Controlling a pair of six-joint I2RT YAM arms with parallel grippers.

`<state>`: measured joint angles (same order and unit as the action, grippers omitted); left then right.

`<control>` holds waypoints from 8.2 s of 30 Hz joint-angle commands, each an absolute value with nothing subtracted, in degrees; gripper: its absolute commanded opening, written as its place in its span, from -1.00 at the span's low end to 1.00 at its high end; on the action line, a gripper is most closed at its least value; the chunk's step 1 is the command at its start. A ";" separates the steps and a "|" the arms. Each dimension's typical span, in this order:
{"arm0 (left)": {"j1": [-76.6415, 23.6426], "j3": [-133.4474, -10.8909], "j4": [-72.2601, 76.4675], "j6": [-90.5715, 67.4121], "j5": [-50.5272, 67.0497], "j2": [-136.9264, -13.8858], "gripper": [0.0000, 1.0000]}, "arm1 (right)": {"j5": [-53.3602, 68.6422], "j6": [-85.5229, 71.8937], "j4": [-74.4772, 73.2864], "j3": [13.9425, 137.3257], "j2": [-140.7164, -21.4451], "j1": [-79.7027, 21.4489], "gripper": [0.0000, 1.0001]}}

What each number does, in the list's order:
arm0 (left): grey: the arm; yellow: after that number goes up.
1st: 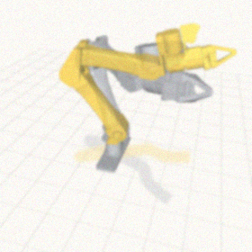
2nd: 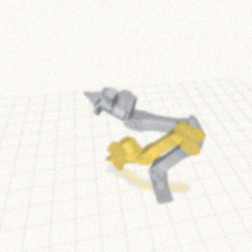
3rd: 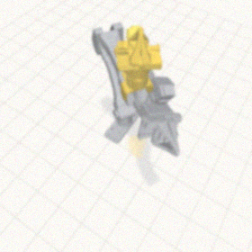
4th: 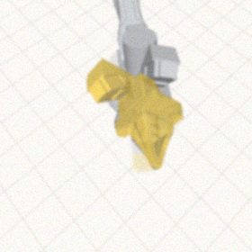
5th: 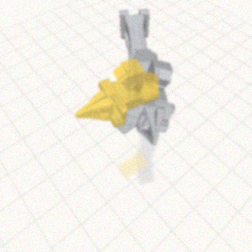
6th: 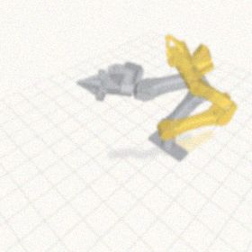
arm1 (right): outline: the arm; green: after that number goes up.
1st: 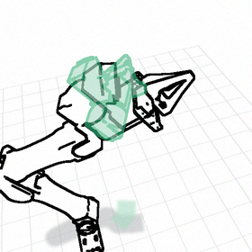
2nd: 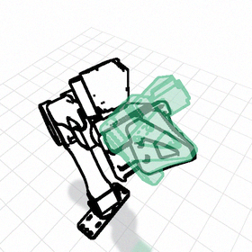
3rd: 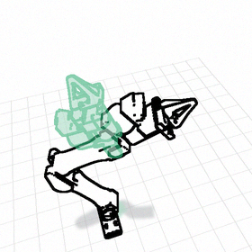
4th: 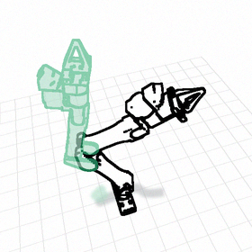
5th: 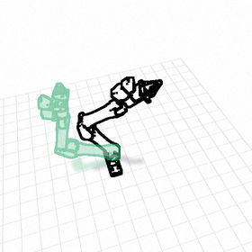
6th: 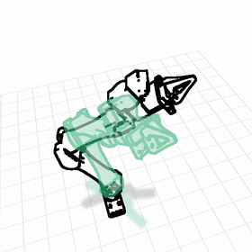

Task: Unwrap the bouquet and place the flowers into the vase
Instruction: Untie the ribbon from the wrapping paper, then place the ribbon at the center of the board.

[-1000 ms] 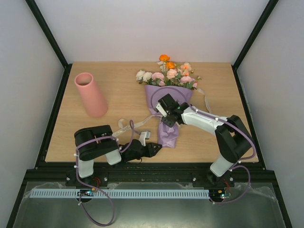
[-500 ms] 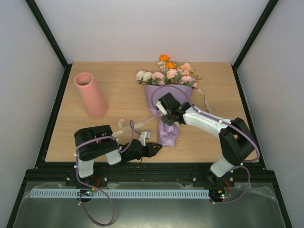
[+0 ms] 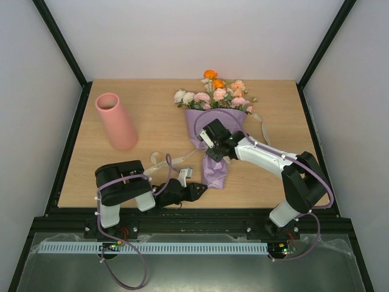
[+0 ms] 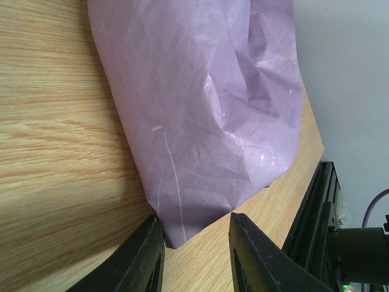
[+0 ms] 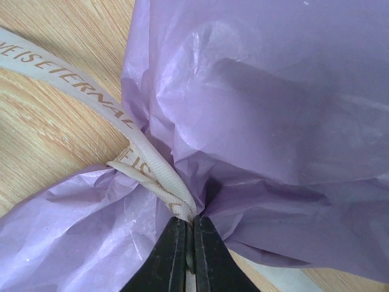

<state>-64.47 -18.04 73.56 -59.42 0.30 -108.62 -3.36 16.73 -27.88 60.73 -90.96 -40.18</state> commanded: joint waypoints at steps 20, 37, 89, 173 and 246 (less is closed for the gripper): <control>-65.66 -18.54 68.71 -58.86 -1.25 -110.56 -0.07 | -0.36 14.15 -34.65 62.65 -88.05 -41.32 -0.97; -65.65 -18.61 69.39 -59.11 -1.52 -111.96 -0.07 | -6.29 11.70 -29.24 63.58 -81.22 -41.32 -0.97; -65.87 -22.61 30.95 -48.85 -13.44 -83.33 0.33 | -0.75 -66.95 -9.33 32.92 -58.85 -24.95 0.08; -58.62 -22.28 11.87 -38.31 -5.14 -67.76 0.47 | -25.10 -47.18 1.63 67.45 -49.43 -20.40 -0.97; -58.54 -40.36 -27.21 -31.46 -17.48 -40.77 0.99 | -39.20 -54.91 -5.34 40.62 -72.40 -3.04 -0.97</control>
